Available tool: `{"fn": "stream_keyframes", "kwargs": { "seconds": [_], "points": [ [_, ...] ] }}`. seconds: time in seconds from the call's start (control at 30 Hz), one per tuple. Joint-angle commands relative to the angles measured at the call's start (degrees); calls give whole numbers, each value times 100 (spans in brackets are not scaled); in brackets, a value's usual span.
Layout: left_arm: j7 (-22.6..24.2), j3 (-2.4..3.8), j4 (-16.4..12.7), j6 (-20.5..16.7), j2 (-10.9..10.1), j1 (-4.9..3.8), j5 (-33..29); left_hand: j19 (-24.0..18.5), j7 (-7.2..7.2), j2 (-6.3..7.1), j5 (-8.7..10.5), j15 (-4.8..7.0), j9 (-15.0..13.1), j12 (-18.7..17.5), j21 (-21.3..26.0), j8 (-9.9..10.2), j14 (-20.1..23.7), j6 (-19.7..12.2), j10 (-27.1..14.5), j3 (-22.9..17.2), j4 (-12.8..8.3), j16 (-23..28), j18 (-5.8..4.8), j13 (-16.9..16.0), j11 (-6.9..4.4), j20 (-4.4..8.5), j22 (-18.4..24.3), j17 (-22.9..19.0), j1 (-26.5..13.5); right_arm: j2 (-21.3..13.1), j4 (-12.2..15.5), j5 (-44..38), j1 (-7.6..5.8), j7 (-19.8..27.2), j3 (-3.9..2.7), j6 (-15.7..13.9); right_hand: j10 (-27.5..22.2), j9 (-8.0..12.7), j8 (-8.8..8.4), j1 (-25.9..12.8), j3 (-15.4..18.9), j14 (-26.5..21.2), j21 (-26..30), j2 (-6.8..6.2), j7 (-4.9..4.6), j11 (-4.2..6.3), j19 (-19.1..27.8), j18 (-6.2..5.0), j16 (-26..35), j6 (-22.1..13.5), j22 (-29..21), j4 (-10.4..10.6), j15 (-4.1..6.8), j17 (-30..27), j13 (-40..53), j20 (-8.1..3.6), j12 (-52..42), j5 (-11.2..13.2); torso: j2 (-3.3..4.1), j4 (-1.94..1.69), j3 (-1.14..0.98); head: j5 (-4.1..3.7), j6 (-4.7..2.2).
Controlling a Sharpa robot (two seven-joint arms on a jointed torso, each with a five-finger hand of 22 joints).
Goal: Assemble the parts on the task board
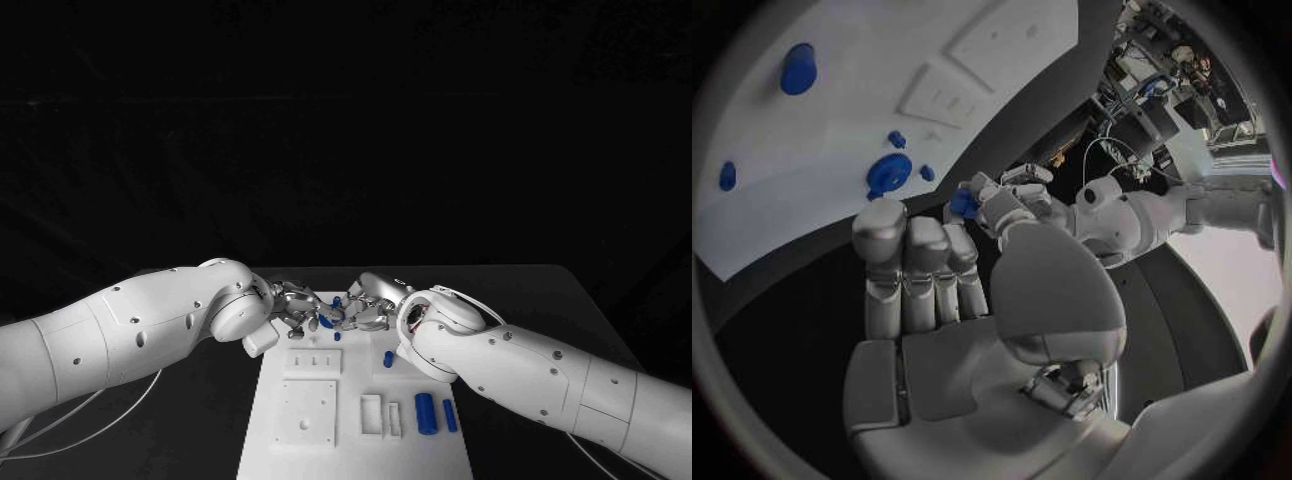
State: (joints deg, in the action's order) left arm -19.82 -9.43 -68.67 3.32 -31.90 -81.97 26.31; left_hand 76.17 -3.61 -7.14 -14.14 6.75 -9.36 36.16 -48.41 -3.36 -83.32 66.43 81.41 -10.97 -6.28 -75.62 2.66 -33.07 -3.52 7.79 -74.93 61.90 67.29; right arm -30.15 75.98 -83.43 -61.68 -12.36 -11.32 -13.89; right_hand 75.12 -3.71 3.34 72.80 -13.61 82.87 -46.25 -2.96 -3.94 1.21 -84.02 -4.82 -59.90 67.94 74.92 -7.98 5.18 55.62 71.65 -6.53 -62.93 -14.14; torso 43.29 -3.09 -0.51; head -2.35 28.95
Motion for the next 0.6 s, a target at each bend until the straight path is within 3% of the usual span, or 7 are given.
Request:
{"fn": "stream_keyframes", "kwargs": {
  "seconds": [0.03,0.2,0.33,0.4,0.43,0.5,0.6],
  "points": [
    [117,4,-43,-67,1,-5,-32,36,416,13,-51,22,-3413,-2,-15,-46,-18,444,121,-24,30,-37,38,8,-89,-2,-354,50,11,-20,-31,-45,8,-30,-3,-118,9,-6,21,11,-51,-1,33,8,-7,13,-324,-13,31,-40,7,2,8,-8,-8,8,42,-8,-2,-2,7,7,10],
    [55,4,-54,-131,-12,-4,-12,23,424,99,-418,16,-3489,-41,9,-44,-16,510,178,-37,-10,-31,37,37,-66,-11,-344,67,13,-40,-51,-45,10,-56,-3,-147,-15,-3,19,-45,-50,-8,65,-35,-36,1,-321,-16,68,-151,-10,32,-5,-38,-33,18,76,-65,0,2,-2,0,-9],
    [-6,3,-61,-155,-22,-4,11,27,430,145,-469,18,-3536,-144,14,-39,-23,530,254,-110,-28,-8,35,95,-68,-9,-342,76,-21,-67,-81,17,11,-25,-2,-191,-82,7,20,-162,121,-26,164,-187,-140,-57,-309,-38,145,-532,-55,153,-46,-98,-109,46,181,-152,-3,5,0,-10,-11],
    [-34,3,-62,-173,-26,-4,19,28,432,152,-488,18,-3537,-152,12,-37,-24,539,262,-113,-30,-8,34,97,-70,-9,-344,79,-25,-87,-97,68,11,11,-2,-225,-198,4,37,-181,524,-73,392,-310,-219,-116,-278,-74,337,-836,-157,286,-94,-241,-270,96,390,-304,-3,3,2,-16,-12],
    [-52,3,-63,-186,-28,-4,26,30,434,156,-501,17,-3536,-159,9,-37,-27,546,275,-118,-31,-11,31,99,-72,-9,-345,87,-31,-102,-103,98,11,39,-2,-243,-227,6,33,-57,889,-54,525,-262,-234,-128,-290,-101,438,-944,-232,380,-107,-303,-354,118,460,-268,-2,-1,4,-17,-13],
    [-97,3,-61,-216,-33,-4,44,33,437,163,-515,16,-3537,-176,3,-37,-28,559,289,-125,-31,-12,29,103,-73,-10,-347,93,-39,-144,-109,166,11,117,-1,-278,-296,19,22,75,1289,-52,731,-249,-254,-148,-293,-125,604,-1253,-343,540,-119,-394,-480,136,556,-191,0,-2,3,-12,-7],
    [-175,2,-59,-252,-41,-4,135,33,439,167,-534,16,-3539,-183,3,-39,-30,569,299,-129,-31,-15,29,105,-74,-10,-347,101,-45,-241,-70,272,20,274,-1,-294,-363,27,10,149,1551,-55,1054,-287,-265,-160,-281,-155,721,-1390,-503,722,-127,-420,-571,147,594,-139,-1,-9,2,-2,3]
  ]
}}
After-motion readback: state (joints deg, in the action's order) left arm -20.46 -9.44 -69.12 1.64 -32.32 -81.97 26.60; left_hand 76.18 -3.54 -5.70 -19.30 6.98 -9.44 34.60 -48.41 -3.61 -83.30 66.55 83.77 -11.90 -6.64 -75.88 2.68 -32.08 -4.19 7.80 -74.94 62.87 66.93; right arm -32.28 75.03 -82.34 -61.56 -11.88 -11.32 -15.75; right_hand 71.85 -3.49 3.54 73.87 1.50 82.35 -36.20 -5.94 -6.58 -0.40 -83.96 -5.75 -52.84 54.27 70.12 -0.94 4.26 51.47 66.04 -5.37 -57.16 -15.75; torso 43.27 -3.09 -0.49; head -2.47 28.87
